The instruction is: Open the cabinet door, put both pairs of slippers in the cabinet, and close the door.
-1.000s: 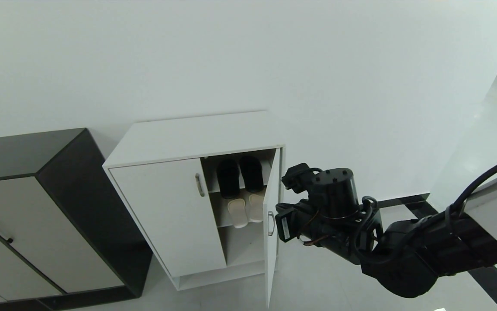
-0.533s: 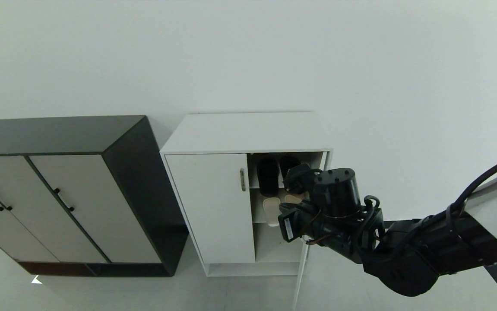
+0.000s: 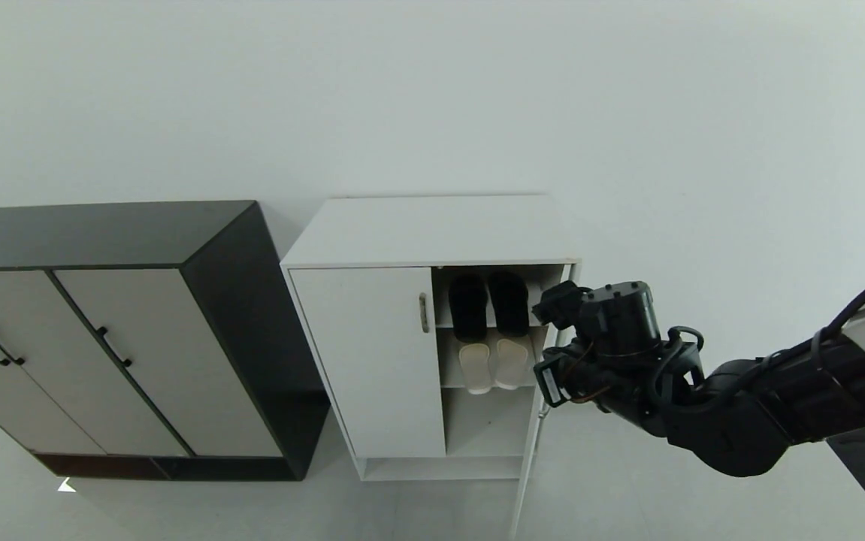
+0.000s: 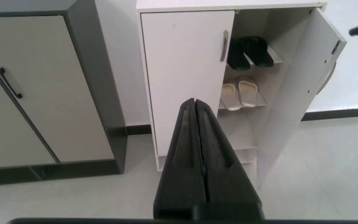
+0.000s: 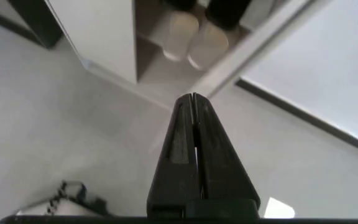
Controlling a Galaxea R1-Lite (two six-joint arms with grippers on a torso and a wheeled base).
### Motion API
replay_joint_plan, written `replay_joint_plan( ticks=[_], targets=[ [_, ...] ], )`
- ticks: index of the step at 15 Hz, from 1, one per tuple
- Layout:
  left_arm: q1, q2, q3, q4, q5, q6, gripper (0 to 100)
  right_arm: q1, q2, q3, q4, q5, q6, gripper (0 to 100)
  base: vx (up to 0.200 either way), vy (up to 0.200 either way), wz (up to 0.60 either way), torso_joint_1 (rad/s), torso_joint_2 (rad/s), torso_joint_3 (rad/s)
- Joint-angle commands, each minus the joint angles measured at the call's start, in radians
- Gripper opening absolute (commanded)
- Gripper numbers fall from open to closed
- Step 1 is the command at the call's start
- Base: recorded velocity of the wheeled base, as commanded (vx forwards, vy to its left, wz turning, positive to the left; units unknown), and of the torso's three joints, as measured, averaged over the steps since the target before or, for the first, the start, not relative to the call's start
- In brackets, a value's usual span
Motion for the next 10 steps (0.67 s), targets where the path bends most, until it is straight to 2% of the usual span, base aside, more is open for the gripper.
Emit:
replay_joint_plan(
  ticks=[1, 5, 10],
  targets=[
    [0.001, 0.001, 0.0, 0.0, 0.001, 0.002, 0, -0.026, -0.08, 0.0, 0.099, 0.004, 0.001, 0, 0.2, 0.0, 0.0, 0.002, 0.01, 0.002],
    [0.001, 0.001, 0.0, 0.0, 0.0, 0.002, 0, -0.045, -0.086, 0.016, 0.125, 0.004, -0.023, 0, 0.2, 0.0, 0.0, -0.001, 0.0, 0.004],
    [0.001, 0.001, 0.0, 0.0, 0.001, 0.002, 0, -0.068, -0.097, 0.058, 0.207, 0.006, -0.094, 0, 0.0, 0.0, 0.0, 0.0, 0.0, 0.0]
  ],
)
